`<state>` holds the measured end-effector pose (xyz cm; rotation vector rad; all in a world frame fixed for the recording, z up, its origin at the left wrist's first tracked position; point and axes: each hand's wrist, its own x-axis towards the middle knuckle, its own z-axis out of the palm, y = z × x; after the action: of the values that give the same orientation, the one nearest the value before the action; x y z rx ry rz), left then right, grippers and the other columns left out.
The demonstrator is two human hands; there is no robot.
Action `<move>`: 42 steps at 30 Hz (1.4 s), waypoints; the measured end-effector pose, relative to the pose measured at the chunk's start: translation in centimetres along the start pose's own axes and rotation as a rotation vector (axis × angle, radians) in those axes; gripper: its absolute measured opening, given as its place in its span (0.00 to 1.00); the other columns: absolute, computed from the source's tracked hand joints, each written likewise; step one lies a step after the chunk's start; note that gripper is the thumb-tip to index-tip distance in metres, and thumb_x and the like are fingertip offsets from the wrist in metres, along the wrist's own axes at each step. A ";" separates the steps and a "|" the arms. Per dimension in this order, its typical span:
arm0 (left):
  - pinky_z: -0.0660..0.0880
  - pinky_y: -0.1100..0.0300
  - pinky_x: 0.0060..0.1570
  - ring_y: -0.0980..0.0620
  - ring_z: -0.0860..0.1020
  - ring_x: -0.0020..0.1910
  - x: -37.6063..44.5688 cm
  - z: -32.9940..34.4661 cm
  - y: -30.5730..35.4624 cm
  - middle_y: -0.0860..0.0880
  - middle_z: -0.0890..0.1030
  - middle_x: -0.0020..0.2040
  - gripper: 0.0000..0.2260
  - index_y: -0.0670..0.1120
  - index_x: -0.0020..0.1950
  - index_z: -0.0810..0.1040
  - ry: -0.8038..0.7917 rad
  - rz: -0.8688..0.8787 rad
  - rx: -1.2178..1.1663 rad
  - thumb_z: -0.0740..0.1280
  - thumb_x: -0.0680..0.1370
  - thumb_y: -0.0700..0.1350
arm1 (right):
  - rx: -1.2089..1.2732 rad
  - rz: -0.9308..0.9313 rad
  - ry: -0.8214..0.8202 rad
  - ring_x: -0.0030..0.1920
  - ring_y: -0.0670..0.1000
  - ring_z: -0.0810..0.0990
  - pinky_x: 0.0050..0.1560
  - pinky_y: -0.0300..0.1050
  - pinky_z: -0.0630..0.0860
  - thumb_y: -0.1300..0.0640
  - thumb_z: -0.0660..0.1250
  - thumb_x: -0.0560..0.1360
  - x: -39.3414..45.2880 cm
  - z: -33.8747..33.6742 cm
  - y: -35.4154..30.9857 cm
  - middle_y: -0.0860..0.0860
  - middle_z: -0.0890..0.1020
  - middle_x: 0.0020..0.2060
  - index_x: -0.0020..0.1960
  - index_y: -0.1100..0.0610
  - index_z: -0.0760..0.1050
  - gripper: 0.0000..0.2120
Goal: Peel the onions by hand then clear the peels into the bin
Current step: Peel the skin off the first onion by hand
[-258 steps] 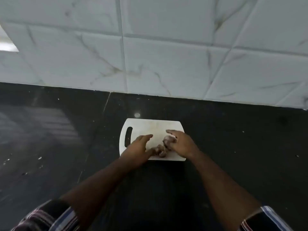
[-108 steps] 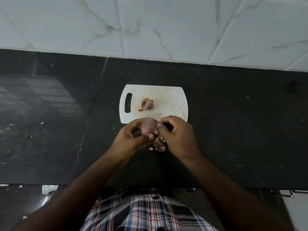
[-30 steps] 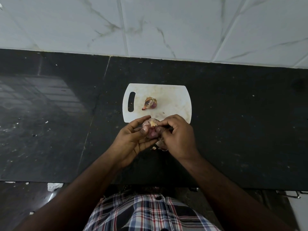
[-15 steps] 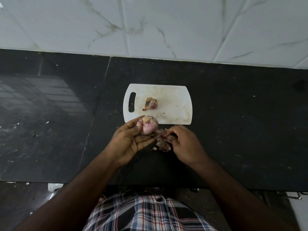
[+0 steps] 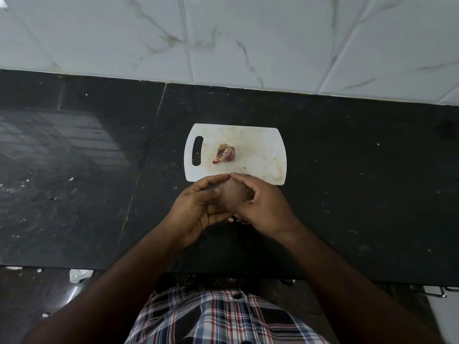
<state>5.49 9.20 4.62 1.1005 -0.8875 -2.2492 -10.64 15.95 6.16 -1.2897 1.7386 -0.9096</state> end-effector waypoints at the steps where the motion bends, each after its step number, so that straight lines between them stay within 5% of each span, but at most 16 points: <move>1: 0.83 0.46 0.51 0.40 0.85 0.50 0.0 0.0 0.0 0.38 0.84 0.57 0.13 0.45 0.65 0.79 0.010 0.012 0.027 0.61 0.83 0.38 | -0.007 0.001 0.034 0.61 0.43 0.78 0.64 0.46 0.77 0.57 0.78 0.70 0.0 0.1 0.1 0.45 0.80 0.63 0.71 0.49 0.73 0.31; 7: 0.83 0.47 0.50 0.39 0.85 0.51 -0.2 -0.2 -0.1 0.39 0.85 0.55 0.16 0.41 0.63 0.78 0.040 0.079 0.152 0.71 0.75 0.41 | -0.053 -0.042 0.081 0.61 0.43 0.77 0.62 0.45 0.77 0.58 0.79 0.68 -0.5 0.2 0.0 0.44 0.78 0.61 0.68 0.47 0.75 0.30; 11: 0.83 0.48 0.50 0.39 0.85 0.52 -0.2 -0.7 -0.2 0.38 0.85 0.54 0.11 0.40 0.63 0.80 0.046 0.086 0.175 0.66 0.81 0.37 | -0.038 -0.039 0.099 0.59 0.42 0.77 0.58 0.43 0.79 0.57 0.79 0.68 -0.9 0.3 0.1 0.44 0.78 0.61 0.68 0.46 0.75 0.30; 15: 0.83 0.51 0.47 0.39 0.86 0.50 -0.1 -0.7 -0.3 0.38 0.86 0.52 0.12 0.39 0.63 0.79 0.095 0.115 0.246 0.64 0.81 0.35 | -0.057 -0.056 0.119 0.58 0.41 0.77 0.54 0.30 0.76 0.58 0.79 0.68 -1.0 0.2 0.3 0.45 0.78 0.61 0.68 0.48 0.76 0.30; 21: 0.80 0.46 0.56 0.41 0.84 0.54 -0.1 -0.8 -0.3 0.43 0.84 0.58 0.24 0.45 0.66 0.78 -0.050 0.057 0.276 0.76 0.70 0.41 | -0.060 -0.078 0.135 0.59 0.41 0.77 0.56 0.33 0.77 0.55 0.78 0.70 -0.9 0.2 0.5 0.45 0.78 0.62 0.68 0.47 0.75 0.28; 25: 0.81 0.48 0.57 0.42 0.84 0.55 -0.1 -1.2 -0.1 0.42 0.84 0.58 0.24 0.43 0.65 0.78 -0.073 0.032 0.204 0.75 0.69 0.38 | -0.044 -0.078 0.129 0.55 0.37 0.76 0.52 0.25 0.74 0.57 0.79 0.70 -1.1 0.2 0.4 0.44 0.78 0.61 0.68 0.48 0.76 0.28; 30: 0.79 0.64 0.38 0.53 0.83 0.43 0.3 -1.8 0.0 0.43 0.86 0.52 0.17 0.41 0.63 0.80 -0.001 0.047 0.241 0.68 0.76 0.29 | 0.034 -0.053 0.117 0.57 0.39 0.78 0.51 0.30 0.77 0.59 0.79 0.68 -1.0 0.2 0.7 0.44 0.78 0.61 0.67 0.48 0.76 0.29; 37: 0.77 0.64 0.34 0.51 0.78 0.36 1.2 -2.2 -0.4 0.39 0.83 0.43 0.08 0.40 0.50 0.85 0.171 0.147 0.289 0.67 0.79 0.33 | 0.194 -0.012 0.047 0.56 0.43 0.81 0.51 0.40 0.80 0.61 0.80 0.67 -0.9 0.3 1.5 0.43 0.82 0.57 0.62 0.45 0.78 0.27; 42: 0.79 0.63 0.33 0.50 0.82 0.38 1.5 -2.2 -0.7 0.40 0.86 0.46 0.07 0.39 0.51 0.85 0.235 0.108 0.328 0.67 0.79 0.33 | 0.405 0.005 0.000 0.56 0.49 0.83 0.53 0.46 0.82 0.66 0.79 0.66 -1.4 0.0 1.6 0.47 0.84 0.56 0.60 0.47 0.79 0.26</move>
<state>6.33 7.92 2.33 1.3903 -1.2096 -1.8809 -11.01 17.66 4.96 -1.0162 1.4592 -1.1862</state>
